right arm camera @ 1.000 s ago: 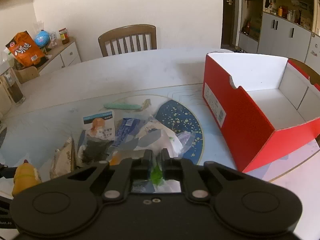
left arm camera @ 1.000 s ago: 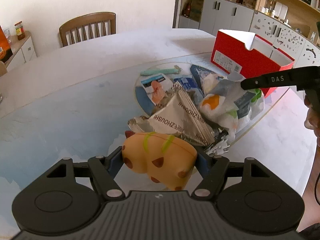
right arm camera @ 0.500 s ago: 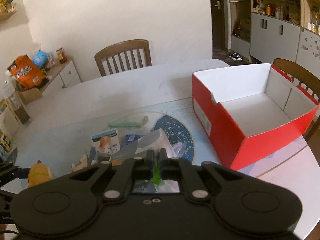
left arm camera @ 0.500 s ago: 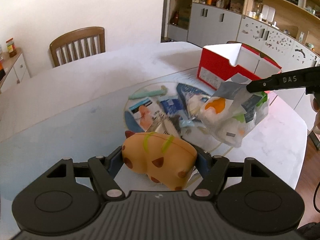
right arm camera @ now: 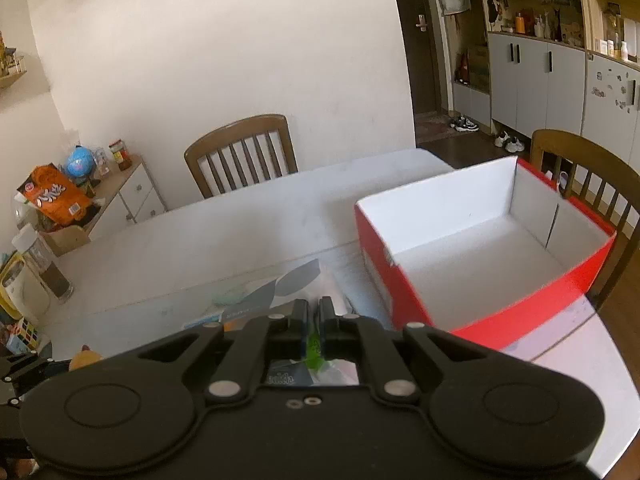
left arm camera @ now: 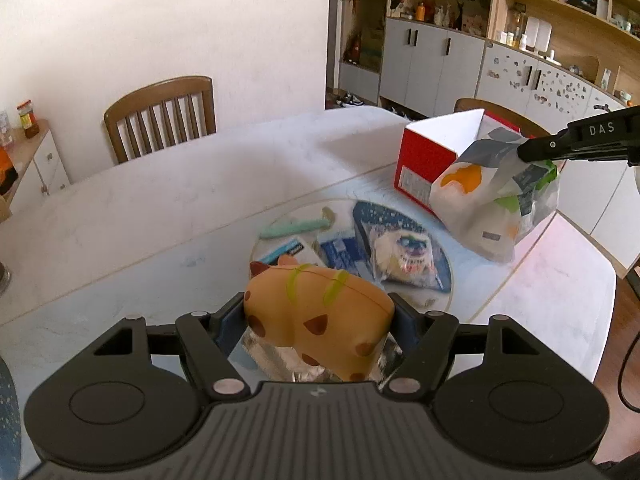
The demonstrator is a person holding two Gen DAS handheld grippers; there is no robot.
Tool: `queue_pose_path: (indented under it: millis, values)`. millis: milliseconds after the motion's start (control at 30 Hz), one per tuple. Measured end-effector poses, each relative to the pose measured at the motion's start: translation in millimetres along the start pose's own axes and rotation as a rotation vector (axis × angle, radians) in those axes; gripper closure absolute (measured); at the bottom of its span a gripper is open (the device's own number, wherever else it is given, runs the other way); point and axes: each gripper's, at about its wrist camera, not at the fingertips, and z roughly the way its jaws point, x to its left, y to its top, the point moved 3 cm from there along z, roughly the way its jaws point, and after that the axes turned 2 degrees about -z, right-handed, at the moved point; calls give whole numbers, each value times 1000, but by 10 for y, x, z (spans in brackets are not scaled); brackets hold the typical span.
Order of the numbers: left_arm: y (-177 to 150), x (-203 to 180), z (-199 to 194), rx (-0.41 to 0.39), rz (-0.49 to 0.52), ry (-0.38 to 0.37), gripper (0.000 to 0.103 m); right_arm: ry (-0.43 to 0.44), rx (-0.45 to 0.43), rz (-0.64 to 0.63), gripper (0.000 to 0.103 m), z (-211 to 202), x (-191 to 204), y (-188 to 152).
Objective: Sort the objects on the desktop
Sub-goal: 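Lift and carry the toy and white bag over the red shoebox with both grippers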
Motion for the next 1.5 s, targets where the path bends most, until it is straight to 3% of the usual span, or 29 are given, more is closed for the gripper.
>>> queue_pose_path:
  millis: [367,1033,1500]
  values:
    - [442,-438,159,-18,6,13,30,25,-9,-12,98,54,-525,327]
    - [1201,-1799,914,-34,55,4,30,39,-1,-20,98,264,-1725,756]
    - [1584,-2528,1753,62,165,-21,30,18,61,-15,98,635,-2286,744]
